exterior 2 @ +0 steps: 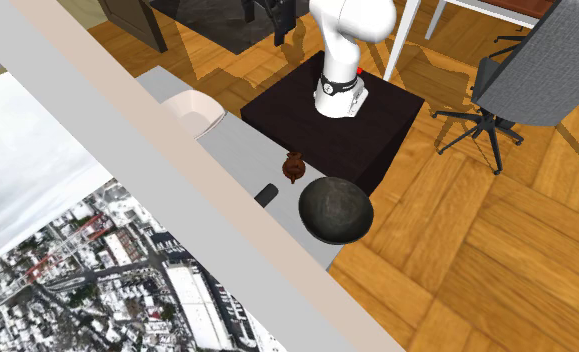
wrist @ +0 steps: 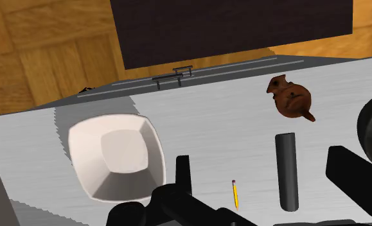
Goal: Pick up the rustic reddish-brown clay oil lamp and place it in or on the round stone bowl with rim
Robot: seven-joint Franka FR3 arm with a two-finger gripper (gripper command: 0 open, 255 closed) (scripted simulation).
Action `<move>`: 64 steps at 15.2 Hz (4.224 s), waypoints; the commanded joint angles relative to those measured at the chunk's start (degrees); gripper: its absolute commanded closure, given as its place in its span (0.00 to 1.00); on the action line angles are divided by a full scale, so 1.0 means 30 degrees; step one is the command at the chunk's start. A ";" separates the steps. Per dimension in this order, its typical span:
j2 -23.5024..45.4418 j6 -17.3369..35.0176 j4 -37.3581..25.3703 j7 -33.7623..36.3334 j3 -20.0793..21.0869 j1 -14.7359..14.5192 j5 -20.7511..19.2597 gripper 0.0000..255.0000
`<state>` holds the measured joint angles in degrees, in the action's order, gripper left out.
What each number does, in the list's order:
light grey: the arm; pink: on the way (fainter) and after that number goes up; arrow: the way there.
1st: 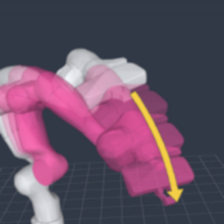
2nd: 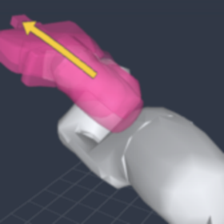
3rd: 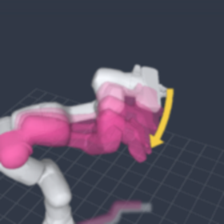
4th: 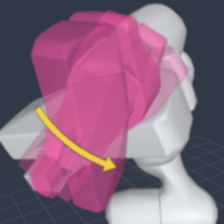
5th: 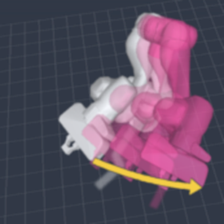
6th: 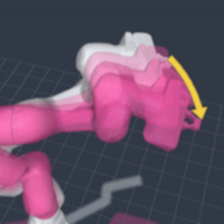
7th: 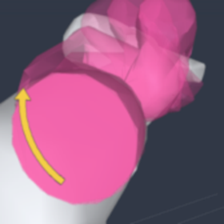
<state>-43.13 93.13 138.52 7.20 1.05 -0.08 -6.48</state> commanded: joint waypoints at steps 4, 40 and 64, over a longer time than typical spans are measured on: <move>0.0193 0.1917 0.1646 0.0553 0.0255 -0.0242 0.0427 0.00; 1.3446 2.1185 0.6778 0.5114 0.3119 -0.1796 0.1745 0.00; 0.9457 1.6744 0.6282 0.4167 0.2895 -0.2208 0.2981 1.00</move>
<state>-14.07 144.46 157.74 19.83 9.80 -6.65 2.35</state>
